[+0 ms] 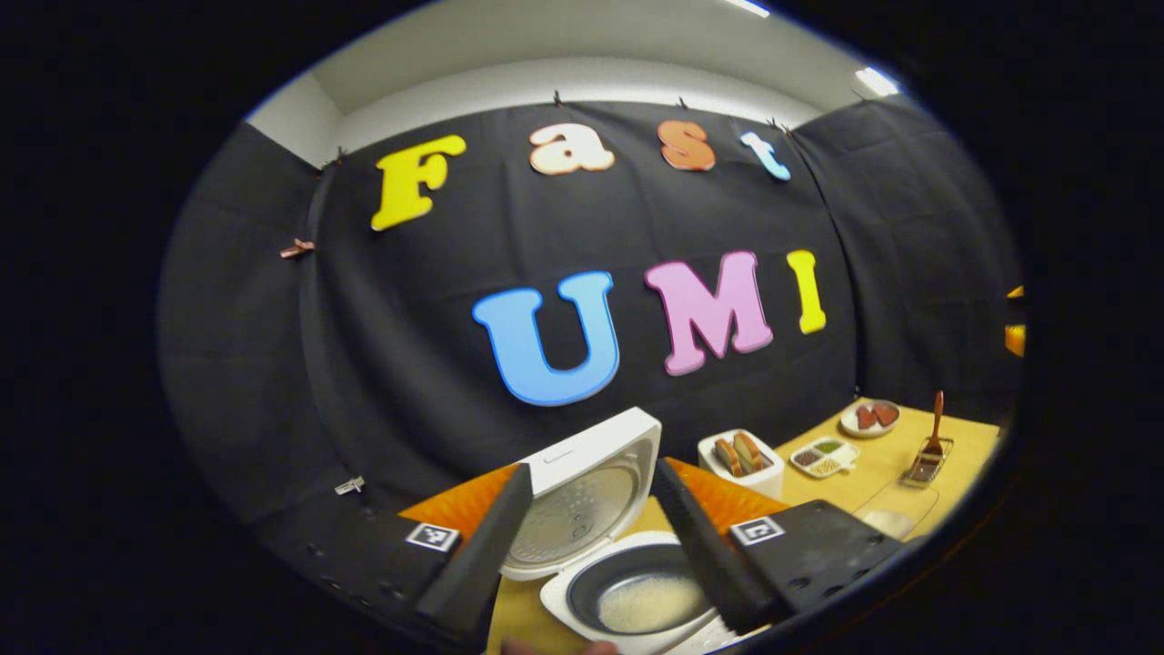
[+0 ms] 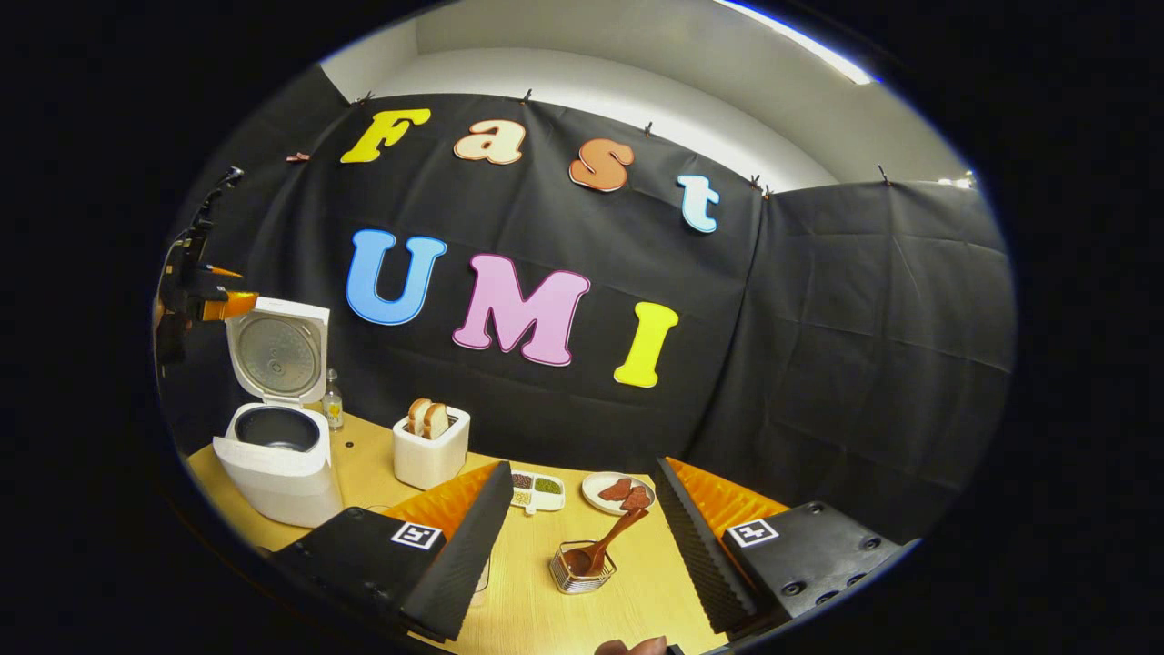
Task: Close the left gripper, press the button to open the rice cooker; take a wooden spoon from the chopstick holder with the right hand, scoop a spoonful of rice and pour it into the rice cooker, then put the wooden spoon back into the chopstick holder.
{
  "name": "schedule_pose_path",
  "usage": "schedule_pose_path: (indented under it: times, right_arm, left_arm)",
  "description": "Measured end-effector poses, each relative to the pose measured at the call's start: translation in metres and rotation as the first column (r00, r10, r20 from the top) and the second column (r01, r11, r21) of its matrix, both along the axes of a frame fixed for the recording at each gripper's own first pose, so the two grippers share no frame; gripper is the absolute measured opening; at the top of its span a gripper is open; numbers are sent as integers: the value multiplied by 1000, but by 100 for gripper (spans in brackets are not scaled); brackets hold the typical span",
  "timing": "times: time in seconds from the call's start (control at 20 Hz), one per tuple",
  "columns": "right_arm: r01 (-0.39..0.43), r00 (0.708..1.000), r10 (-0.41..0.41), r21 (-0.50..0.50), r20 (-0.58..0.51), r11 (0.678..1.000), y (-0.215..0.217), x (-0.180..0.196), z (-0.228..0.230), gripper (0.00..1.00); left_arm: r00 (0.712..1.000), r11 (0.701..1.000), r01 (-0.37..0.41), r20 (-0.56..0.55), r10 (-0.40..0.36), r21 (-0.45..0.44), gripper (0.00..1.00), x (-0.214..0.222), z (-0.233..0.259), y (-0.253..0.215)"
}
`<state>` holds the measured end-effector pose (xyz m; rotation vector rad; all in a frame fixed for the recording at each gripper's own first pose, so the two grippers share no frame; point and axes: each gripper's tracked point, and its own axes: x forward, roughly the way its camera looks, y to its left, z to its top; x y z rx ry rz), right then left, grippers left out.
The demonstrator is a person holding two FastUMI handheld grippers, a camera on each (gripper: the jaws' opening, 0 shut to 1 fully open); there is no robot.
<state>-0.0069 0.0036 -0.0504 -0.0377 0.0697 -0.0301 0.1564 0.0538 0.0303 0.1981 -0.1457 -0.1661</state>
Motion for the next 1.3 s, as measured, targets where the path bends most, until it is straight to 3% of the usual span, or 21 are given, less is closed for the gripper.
schedule_pose_path:
  times: [0.05, 0.35, 0.6, 0.95, 1.3]
  right_arm:
    - [-14, 1000, 14, 10, 2, 1000, 2, 0, 1, 98]
    - [-16, 999, 14, 37, 44, 999, -18, 5, 5, 98]
    - [-21, 997, 18, 44, 73, 999, -44, 16, 1, 98]
    - [-5, 996, -3, 87, 85, 996, -91, 36, -45, 98]
    - [-66, 998, 69, 208, -9, 976, -106, 68, -127, 98]
  left_arm:
    - [999, 999, 12, 34, -10, -45, 98, -14, 12, -2]
    - [998, 990, -57, -29, 54, -132, 96, -85, -1, -1]
    - [988, 956, -154, -49, 146, -248, 97, -135, -12, 1]
    - [971, 948, -238, -59, 230, -214, 96, -182, -22, -15]
    - [959, 929, -281, -99, 264, -243, 96, -201, -33, -43]
